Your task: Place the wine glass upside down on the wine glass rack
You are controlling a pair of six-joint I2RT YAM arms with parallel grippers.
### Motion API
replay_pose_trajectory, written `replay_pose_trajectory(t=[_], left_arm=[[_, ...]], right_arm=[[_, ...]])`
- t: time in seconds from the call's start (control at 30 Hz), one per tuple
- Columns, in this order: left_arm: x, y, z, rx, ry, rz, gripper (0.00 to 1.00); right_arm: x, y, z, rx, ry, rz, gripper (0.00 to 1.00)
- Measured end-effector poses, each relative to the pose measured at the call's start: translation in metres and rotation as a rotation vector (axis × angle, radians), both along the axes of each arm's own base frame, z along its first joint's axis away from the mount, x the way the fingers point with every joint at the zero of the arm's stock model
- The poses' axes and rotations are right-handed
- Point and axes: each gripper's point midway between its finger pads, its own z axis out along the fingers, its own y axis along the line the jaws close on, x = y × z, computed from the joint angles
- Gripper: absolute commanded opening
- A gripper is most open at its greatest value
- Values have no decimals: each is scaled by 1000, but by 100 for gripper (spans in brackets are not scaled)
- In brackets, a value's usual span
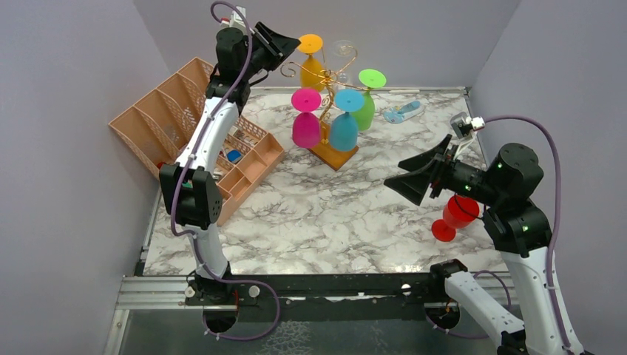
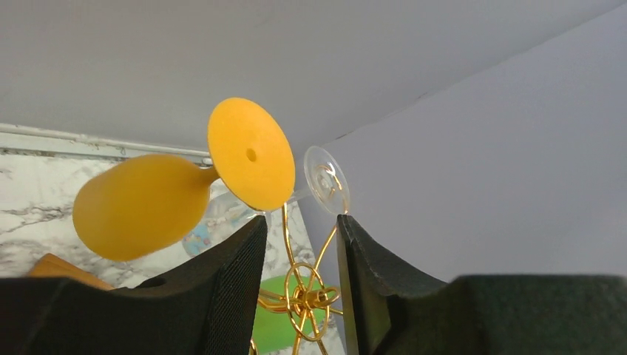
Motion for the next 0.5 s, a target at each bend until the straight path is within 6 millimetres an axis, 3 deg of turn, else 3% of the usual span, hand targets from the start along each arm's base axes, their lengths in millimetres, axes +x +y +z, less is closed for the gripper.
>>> replay_pose_trajectory(t=[0.4, 0.47, 0.5], left_arm=[[-23, 24, 20, 140, -101, 100, 71], [-35, 31, 17, 194, -106, 120, 97], [-43, 35, 15, 225, -112, 128, 99]], right_arm=[[10, -8, -11, -31, 35, -82, 100], [12, -11, -16, -41, 53, -109, 100], [13, -13, -18, -47, 61, -125, 100]])
